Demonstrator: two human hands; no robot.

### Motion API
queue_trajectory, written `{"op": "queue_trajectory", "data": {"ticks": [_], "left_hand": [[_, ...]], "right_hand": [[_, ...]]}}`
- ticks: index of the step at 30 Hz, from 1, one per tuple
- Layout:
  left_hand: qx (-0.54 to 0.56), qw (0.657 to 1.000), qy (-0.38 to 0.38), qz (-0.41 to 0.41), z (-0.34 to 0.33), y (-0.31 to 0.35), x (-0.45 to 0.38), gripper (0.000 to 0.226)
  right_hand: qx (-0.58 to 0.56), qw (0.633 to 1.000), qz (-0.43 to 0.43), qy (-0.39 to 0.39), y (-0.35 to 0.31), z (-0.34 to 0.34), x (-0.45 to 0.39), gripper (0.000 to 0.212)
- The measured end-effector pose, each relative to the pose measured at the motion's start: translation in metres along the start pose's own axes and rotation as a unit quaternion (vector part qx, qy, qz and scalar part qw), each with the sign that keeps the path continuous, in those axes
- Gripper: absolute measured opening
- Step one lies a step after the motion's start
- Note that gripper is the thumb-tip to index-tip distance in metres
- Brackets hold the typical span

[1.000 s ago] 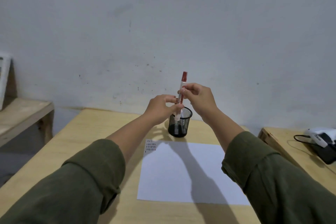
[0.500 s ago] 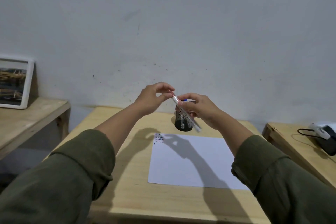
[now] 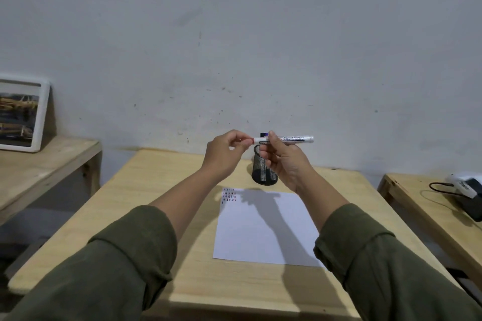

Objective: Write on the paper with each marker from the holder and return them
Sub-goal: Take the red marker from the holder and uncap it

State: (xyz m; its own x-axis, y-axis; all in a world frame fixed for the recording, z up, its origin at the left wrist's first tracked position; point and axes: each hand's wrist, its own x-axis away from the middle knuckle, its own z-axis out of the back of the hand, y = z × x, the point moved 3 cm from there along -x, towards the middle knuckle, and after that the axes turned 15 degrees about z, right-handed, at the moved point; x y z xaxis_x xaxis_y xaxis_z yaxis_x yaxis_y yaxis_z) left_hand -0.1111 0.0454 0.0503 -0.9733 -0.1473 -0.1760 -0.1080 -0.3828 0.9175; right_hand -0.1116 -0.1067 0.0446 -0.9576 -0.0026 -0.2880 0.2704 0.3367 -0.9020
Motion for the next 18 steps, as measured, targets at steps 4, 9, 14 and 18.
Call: {"op": "queue_trajectory", "data": {"ticks": [4,9,14,18], "left_hand": [[-0.021,1.000,0.004,0.002,0.001,-0.004,0.001,0.017],[-0.043,0.999,-0.014,0.018,0.003,-0.012,-0.001,0.022],[-0.038,0.997,-0.044,0.053,0.003,-0.026,-0.003,0.024],[-0.028,0.993,-0.083,0.083,0.003,-0.037,-0.005,0.027]], "right_hand": [[-0.001,0.999,0.029,0.019,0.009,-0.004,-0.002,0.018],[0.032,0.997,0.069,-0.007,0.017,-0.004,-0.001,0.016],[0.046,0.994,0.084,-0.057,0.026,-0.003,0.000,0.013],[0.046,0.992,0.078,-0.089,0.031,-0.002,0.001,0.009]]}}
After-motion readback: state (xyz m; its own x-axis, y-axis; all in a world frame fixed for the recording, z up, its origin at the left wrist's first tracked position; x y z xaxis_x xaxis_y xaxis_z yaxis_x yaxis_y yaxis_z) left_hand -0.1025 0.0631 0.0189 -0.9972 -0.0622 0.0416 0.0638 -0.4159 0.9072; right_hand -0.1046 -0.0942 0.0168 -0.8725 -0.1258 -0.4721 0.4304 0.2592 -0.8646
